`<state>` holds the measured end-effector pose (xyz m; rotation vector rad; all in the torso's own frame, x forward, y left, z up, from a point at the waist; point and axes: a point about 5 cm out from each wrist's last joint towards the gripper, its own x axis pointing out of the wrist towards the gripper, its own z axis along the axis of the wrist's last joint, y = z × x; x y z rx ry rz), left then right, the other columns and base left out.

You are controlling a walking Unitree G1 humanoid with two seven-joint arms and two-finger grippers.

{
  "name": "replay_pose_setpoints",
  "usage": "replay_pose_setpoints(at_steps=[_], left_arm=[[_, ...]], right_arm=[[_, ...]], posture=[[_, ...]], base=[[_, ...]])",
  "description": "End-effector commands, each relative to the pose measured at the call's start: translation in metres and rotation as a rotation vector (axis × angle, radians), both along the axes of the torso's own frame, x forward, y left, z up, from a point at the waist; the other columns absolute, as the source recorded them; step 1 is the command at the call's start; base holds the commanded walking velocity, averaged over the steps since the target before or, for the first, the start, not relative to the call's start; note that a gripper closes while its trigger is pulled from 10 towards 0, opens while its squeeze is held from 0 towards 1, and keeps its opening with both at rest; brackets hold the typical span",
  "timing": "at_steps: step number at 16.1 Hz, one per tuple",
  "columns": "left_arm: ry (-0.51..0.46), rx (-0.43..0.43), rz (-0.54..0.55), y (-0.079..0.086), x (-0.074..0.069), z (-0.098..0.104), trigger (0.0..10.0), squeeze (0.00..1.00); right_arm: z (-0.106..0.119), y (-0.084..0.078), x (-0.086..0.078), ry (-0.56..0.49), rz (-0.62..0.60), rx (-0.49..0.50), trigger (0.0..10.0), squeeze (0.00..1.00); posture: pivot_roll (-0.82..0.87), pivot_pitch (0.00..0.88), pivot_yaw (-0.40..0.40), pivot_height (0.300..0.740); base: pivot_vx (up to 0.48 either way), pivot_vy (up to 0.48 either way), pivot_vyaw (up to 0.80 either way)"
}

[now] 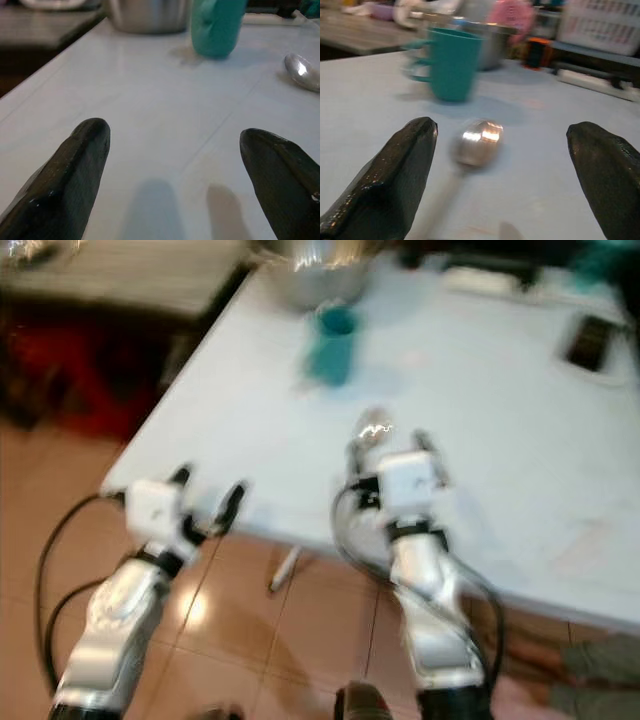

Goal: Setting the table

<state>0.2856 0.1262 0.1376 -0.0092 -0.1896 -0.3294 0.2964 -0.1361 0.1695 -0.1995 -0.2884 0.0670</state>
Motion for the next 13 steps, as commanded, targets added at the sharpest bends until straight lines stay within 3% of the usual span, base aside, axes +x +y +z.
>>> replay_pose_setpoints(at_steps=[1,8,13], left_arm=[[0.001,-0.006,-0.042,-0.011,-0.004,0.000,10.0,0.00],[0.026,-0.001,-0.064,-0.011,-0.006,-0.004,10.0,0.00],[0.025,0.034,-0.249,-0.023,-0.017,-0.006,10.0,0.00]], right_arm=[[-0.008,-0.011,-0.002,0.032,-0.039,-0.007,10.0,0.00],[-0.010,-0.008,-0.002,0.048,-0.028,0.023,10.0,0.00],[-0.008,-0.004,0.010,0.081,-0.023,0.056,10.0,0.00]], posture=[[-0.15,0.223,0.022,0.740],[-0.15,0.230,0.023,0.740],[-0.15,0.238,0.021,0.740]], base=[[0.000,0.000,0.00],[0.000,0.000,0.00],[0.000,0.000,0.00]])
